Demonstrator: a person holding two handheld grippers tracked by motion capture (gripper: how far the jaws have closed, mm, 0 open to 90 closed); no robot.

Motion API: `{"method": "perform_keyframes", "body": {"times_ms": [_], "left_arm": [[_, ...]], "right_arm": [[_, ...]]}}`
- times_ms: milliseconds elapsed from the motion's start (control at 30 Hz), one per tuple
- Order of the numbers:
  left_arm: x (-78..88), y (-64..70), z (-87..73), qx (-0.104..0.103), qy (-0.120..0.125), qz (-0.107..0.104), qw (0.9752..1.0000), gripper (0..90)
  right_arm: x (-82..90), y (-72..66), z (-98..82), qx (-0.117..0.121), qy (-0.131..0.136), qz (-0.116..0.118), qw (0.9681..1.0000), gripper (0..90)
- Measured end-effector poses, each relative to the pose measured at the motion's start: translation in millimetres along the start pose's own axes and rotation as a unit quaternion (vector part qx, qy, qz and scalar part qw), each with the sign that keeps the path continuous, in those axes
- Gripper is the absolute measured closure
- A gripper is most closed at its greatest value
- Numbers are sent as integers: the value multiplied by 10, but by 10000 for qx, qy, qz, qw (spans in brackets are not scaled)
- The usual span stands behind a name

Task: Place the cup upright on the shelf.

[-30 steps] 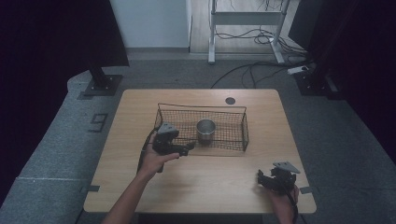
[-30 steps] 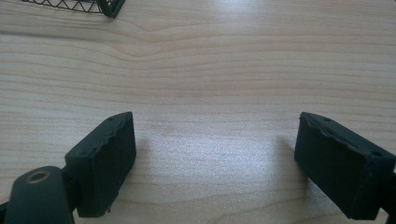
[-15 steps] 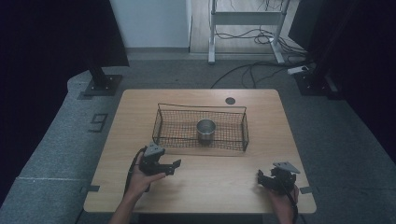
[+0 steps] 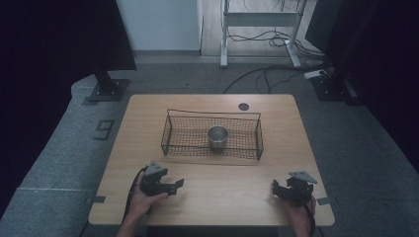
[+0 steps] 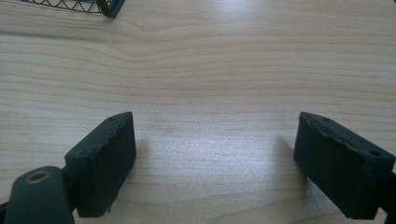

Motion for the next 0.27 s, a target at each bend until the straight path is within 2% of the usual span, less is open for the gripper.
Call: {"method": "perform_keyframes", "body": {"times_ms": [267], "left_arm": [[-12, 3, -29, 21, -14, -26, 10000, 157]], "right_arm": [[-4, 0, 3, 3, -2, 8, 10000, 127]]}}
Point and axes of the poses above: each handheld gripper's, and its own axes: x roughly backward along the jaws, z roughly out of its top, y roughly to its right, the point moved 1 cm from there along -x, roughly forward along the jaws, and after that the axes turned 12 degrees about y, right-handed, at the moved point
